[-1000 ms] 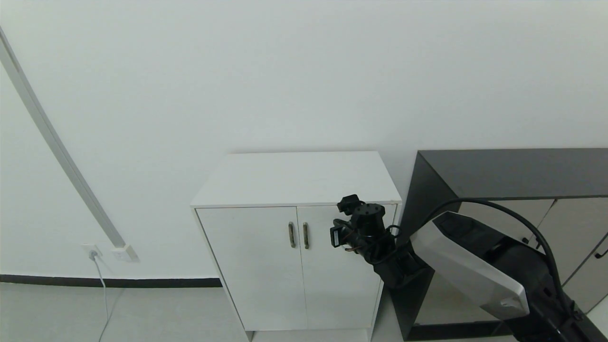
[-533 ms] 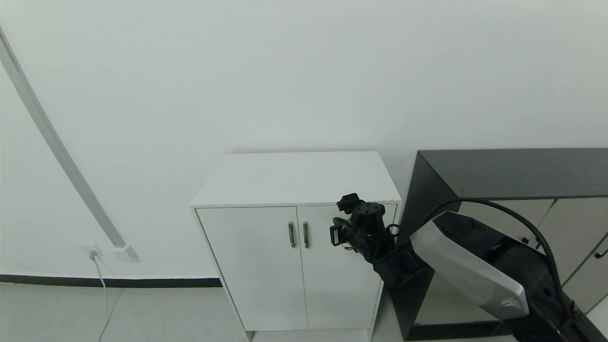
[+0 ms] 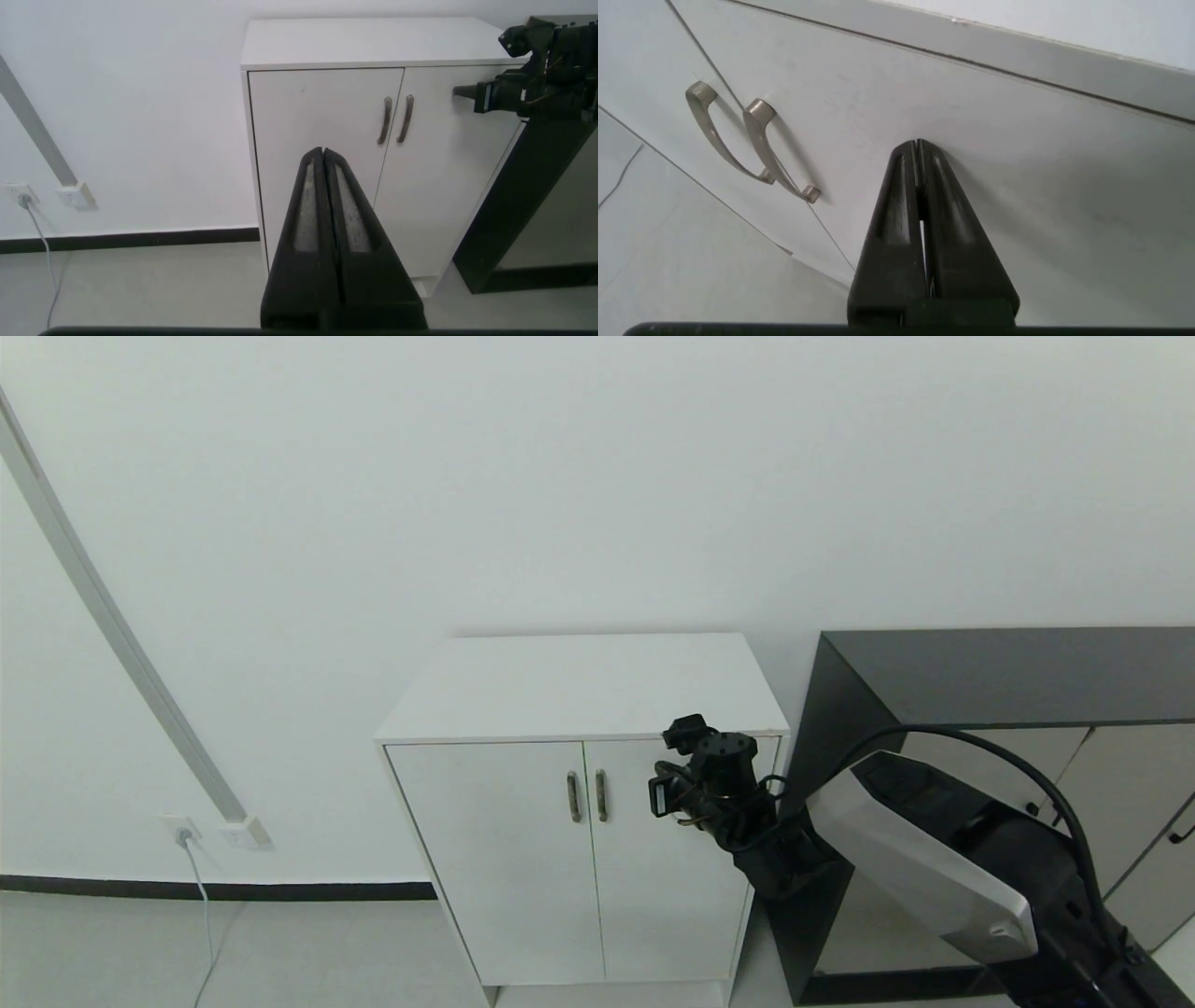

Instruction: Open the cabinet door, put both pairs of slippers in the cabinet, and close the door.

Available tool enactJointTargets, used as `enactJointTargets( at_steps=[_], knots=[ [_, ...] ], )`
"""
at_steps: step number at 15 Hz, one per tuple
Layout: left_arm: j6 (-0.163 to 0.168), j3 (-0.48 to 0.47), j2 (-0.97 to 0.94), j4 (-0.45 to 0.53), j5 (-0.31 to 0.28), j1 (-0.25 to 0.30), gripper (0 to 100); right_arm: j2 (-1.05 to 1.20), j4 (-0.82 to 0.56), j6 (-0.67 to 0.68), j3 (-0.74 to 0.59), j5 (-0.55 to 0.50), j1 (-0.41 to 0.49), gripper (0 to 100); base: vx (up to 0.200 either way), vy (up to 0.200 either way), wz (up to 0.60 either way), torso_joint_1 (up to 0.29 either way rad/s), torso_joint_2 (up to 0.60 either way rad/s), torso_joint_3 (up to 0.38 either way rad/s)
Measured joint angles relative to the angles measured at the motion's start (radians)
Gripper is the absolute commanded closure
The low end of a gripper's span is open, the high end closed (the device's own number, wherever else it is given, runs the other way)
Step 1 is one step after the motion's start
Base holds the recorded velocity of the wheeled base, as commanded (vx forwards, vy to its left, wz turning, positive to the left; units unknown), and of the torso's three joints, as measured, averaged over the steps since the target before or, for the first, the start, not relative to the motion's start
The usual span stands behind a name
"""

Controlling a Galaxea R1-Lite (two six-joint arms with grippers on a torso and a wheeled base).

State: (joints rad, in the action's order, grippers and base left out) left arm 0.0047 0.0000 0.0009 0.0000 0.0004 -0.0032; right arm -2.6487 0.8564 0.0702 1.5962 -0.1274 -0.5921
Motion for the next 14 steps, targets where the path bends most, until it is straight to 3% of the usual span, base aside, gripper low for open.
enactJointTargets(
  at_steps=[7, 14],
  knots=[
    [-0.001, 0.0, 0.0, 0.0, 0.0, 0.0, 100, 0.144, 0.077, 0.001, -0.204, -0.024, 0.008, 100, 0.0, 0.0, 0.0, 0.0, 0.0, 0.0],
    [-0.001, 0.0, 0.0, 0.0, 0.0, 0.0, 100, 0.425, 0.144, 0.001, -0.538, -0.049, 0.117, 100, 0.0, 0.0, 0.0, 0.0, 0.0, 0.0]
  ],
)
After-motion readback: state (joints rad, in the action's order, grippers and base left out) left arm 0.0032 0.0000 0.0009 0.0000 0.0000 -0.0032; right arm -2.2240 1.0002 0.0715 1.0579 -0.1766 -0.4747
